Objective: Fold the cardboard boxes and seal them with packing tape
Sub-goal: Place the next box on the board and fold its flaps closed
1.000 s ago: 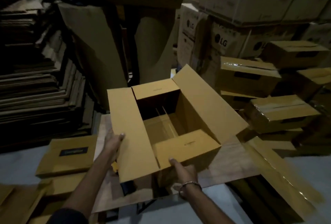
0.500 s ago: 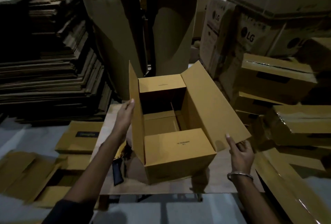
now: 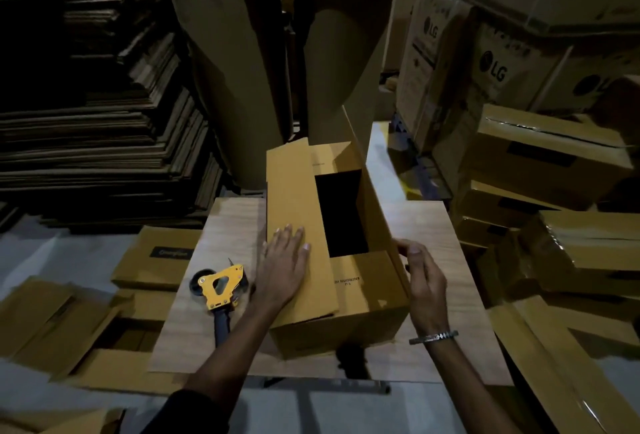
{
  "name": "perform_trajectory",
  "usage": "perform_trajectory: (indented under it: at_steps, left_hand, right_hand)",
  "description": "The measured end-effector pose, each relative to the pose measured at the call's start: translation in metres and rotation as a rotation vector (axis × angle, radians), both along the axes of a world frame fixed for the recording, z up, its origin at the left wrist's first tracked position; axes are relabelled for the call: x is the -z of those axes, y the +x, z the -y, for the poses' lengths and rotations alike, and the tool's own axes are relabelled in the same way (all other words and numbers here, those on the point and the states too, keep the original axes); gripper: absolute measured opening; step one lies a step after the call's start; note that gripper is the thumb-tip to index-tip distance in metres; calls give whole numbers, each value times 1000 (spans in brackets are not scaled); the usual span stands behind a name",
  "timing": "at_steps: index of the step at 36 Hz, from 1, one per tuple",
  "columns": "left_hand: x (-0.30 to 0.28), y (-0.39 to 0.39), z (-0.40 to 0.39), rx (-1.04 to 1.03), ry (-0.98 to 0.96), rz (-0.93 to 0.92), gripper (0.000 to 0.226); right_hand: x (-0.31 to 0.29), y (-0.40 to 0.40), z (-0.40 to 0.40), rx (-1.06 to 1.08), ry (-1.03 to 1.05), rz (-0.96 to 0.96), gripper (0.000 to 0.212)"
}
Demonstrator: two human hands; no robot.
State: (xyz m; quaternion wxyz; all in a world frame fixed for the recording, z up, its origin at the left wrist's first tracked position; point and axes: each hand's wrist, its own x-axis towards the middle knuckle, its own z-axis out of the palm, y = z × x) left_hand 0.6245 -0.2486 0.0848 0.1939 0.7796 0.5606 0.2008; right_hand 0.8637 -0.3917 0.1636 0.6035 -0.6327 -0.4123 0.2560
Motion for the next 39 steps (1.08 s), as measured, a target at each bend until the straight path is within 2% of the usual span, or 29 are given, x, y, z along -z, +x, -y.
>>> perform_trajectory:
  at_steps: [2,3,5,6,8,10,12,14,18,23,29,32,35,37,39]
  left_hand:
    - [0,5,1,-14,6,-120,59]
    - [-2,8,3,-22,3,-177,60]
    - [-7,15,6,-33,-30,-233,62]
    - [-8,17,6,-35,-50,-238,62]
    - [-11,17,7,-36,-68,-236,62]
    - [-10,14,6,-29,-85,-222,63]
    - [-9,12,5,-15,-106,-207,69]
    - [-9,12,6,-6,-103,-230,79]
    - [-9,16,5,-16,-63,-343,87]
    - [-7,19,5,-8,-42,-442,86]
    - [-10,14,5,4,-67,-272,87]
    - [-9,6,6,-15,-91,-84,79]
    - [-6,-9,8,-55,-91,218,54]
    - [-3,-26,12,-85,-52,348,43]
    - [3,-51,16,-109,-14,422,38]
  right_hand:
    - [3,-4,-8,-64,-111,-5,48]
    - [7,-5,-13,-101,-171,54,38]
    - [20,-4,-25,-154,-247,318,19]
    - [28,-3,-30,-172,-277,445,21]
    - [39,-3,-39,-175,-401,588,44]
    - [42,-3,-44,-166,-590,650,71]
    - [43,-3,-47,-184,-694,568,97]
    - [45,1,-50,-188,-737,466,111]
    - [51,3,-56,-182,-792,440,117]
    - [50,-7,-60,-137,-824,534,116]
    - [46,1,-62,-208,-868,439,118]
    - [36,-2,-66,-221,-893,369,112]
    - [17,-23,-68,-99,-780,419,83]
    - [-2,-47,-69,32,-572,446,61]
    - [-22,-81,-72,51,-360,414,45]
